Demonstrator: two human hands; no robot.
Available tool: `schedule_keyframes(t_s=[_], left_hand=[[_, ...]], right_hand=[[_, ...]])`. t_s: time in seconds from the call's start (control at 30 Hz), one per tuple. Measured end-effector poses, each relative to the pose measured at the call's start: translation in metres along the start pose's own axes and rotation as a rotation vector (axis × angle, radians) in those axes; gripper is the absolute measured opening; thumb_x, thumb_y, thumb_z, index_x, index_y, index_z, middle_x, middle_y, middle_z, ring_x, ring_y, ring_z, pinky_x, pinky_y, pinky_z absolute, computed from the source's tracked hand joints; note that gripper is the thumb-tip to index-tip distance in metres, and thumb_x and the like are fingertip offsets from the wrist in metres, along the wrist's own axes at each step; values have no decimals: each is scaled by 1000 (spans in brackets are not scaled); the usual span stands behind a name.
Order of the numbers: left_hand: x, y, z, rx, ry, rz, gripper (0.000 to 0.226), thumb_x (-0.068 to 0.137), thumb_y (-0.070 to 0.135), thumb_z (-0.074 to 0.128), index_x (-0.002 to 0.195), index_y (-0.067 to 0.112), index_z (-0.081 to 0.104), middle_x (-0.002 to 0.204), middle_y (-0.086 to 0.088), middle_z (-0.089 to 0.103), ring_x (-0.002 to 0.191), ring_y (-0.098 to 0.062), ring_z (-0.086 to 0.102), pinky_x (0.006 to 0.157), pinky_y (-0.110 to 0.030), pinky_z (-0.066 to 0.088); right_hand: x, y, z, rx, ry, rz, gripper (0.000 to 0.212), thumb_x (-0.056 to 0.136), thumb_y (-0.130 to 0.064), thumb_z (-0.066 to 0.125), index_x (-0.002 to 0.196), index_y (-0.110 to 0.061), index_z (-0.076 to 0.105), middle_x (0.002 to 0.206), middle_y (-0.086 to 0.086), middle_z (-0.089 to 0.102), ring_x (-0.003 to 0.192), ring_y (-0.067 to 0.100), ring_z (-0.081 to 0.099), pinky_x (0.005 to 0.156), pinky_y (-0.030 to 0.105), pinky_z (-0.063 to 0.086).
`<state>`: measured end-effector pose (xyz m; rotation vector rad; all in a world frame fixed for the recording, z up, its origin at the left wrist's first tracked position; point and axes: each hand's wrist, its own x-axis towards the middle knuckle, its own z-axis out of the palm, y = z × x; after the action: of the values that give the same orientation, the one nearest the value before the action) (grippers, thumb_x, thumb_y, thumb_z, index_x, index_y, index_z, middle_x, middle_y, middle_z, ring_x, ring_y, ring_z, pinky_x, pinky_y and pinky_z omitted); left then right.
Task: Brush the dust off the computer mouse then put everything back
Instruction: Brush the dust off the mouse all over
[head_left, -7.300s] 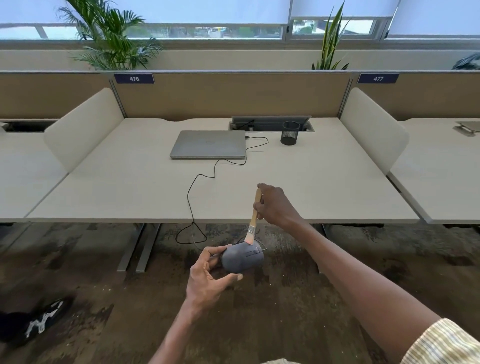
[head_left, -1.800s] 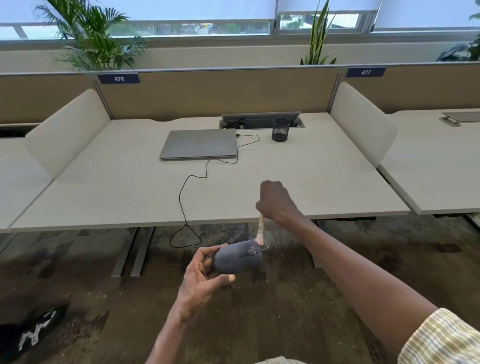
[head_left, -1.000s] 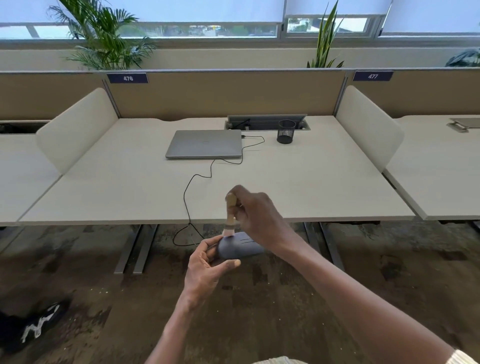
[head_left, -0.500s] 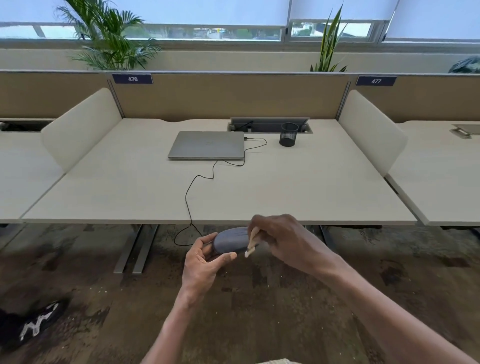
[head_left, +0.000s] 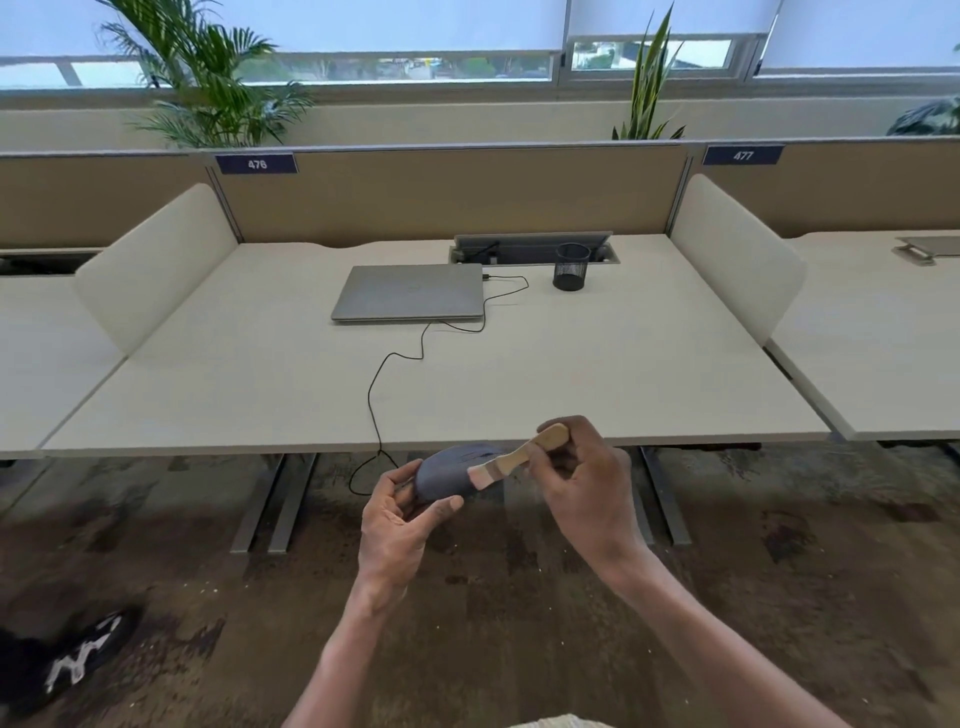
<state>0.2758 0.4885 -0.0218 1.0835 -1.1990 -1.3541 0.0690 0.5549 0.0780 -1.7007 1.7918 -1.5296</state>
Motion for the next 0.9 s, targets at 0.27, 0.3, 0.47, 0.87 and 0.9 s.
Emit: schedule_keyframes(t_s=[0.27,0.3,0.47,0.87,0.9], left_hand=[[-3,-2,-3,3,-23,33,80,54,43,100,124,34,62,123,-9,73,116,-22,70,90,-28,60],[-4,-1,-2,9,-33,40,79,54,43,100,123,36,62,123,-9,73,116,-22,70,90,-28,60],[-10,3,3,43,-94,67,74,57,39,99,121,41,63,124,1,72,116,-17,70,88,-23,59],[-18,7,-2,8,-143,44,75,55,35,100,121,37,65,124,-5,72,117,-21,70,88,-22,58],[-18,8,-1,10,-151,44,75,56,34,100,121,36,64,124,-6,72,117,-21,69,87,-23,58]], right_hand=[[3,18,-15,-42,133,126,18,89,-16,75,101,-17,62,76,-6,72,69,9,73,58,28,61],[4,15,-14,-30,144,116,19,89,-18,75,104,-17,63,78,-7,72,70,7,73,60,25,61],[10,-2,-3,18,57,62,26,92,-18,71,115,-12,62,88,-3,73,78,9,73,68,18,60],[39,0,-17,30,36,107,29,93,-9,69,121,-9,61,90,4,74,79,14,76,68,27,64],[41,0,-15,34,-14,98,29,93,-9,69,121,-11,61,91,4,75,79,14,76,68,28,64]])
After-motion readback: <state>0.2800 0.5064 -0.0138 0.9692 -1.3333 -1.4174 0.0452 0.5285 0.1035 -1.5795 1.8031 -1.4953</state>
